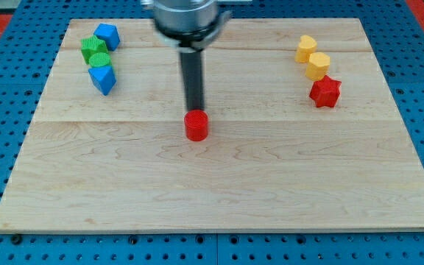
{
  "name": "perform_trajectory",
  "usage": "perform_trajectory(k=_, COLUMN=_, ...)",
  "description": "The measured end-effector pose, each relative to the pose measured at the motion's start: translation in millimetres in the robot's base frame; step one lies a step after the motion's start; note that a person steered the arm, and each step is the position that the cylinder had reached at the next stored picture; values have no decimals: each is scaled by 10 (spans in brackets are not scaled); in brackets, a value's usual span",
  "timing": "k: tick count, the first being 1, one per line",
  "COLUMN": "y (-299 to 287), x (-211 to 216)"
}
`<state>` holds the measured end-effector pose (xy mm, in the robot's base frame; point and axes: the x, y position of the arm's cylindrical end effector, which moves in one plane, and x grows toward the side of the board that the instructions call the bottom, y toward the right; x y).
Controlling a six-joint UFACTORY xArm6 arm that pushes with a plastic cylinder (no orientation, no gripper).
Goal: Push the red circle to the left side of the board
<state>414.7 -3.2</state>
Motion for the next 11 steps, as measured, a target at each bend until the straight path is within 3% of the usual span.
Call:
perform_trajectory(k=1, y=652, x=154)
perform_trajectory(k=2, y=182, x=385)
perform_trajectory(k=4, y=-1989, x=535)
perform_trajectory(k=5, y=-1945, x=393)
perform_trajectory(k=6, y=-1978, x=816)
perform_trajectory(k=8, y=-2247, x=666)
perform_trajectory(k=9, y=-2164, x=896)
perform_trajectory(k=10, y=-1673, x=950)
perform_trajectory(k=11, y=-488, x=968)
